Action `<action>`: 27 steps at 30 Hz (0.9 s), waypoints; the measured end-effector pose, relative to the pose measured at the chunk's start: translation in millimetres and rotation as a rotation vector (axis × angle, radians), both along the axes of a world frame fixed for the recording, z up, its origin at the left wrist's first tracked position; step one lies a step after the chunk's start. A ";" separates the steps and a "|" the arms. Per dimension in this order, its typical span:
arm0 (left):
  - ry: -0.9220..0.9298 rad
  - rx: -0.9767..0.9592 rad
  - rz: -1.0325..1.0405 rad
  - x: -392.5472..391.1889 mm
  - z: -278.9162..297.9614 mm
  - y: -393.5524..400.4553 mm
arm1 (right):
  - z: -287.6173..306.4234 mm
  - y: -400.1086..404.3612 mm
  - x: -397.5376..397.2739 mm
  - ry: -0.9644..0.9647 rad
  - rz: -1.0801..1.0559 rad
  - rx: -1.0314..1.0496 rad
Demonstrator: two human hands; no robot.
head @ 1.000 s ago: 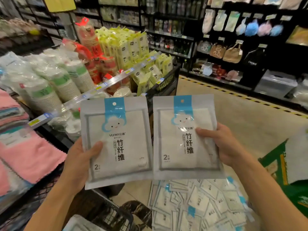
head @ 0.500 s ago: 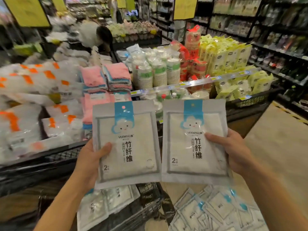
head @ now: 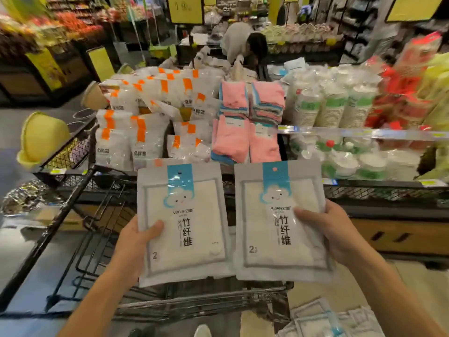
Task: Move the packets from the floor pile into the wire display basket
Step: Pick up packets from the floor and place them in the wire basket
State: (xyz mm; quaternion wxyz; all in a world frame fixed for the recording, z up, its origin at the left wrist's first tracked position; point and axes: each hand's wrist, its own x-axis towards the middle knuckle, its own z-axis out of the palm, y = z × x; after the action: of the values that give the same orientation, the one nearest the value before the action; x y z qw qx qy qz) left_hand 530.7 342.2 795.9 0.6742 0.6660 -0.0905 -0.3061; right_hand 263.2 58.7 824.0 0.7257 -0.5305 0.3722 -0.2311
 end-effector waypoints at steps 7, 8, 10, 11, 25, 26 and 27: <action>0.077 0.087 0.041 67.2 -55.0 30.5 | -49.3 11.7 76.1 0.074 0.042 0.073; 0.097 0.101 0.045 78.7 -65.0 31.8 | -56.6 12.5 86.4 0.089 0.033 0.083; 0.127 0.128 0.043 101.0 -83.5 31.9 | -72.4 14.7 106.6 0.118 0.008 0.108; 0.136 0.142 0.040 111.6 -92.7 31.1 | -80.9 15.8 116.0 0.134 -0.003 0.119; 0.180 0.392 0.000 178.0 -235.8 -12.2 | -234.8 -7.6 203.7 0.417 -0.039 0.252; 0.192 0.404 -0.003 179.6 -248.2 -15.3 | -249.2 -12.5 207.2 0.447 -0.022 0.253; 0.205 0.413 -0.002 180.5 -260.4 -18.3 | -262.0 -16.4 210.9 0.469 -0.001 0.255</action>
State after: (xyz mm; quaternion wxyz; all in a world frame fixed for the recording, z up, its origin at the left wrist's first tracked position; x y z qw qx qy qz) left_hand 711.2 323.9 535.5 0.5289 0.7552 0.0424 -0.3849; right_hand 474.0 42.3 561.9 0.6804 -0.4734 0.5568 -0.0535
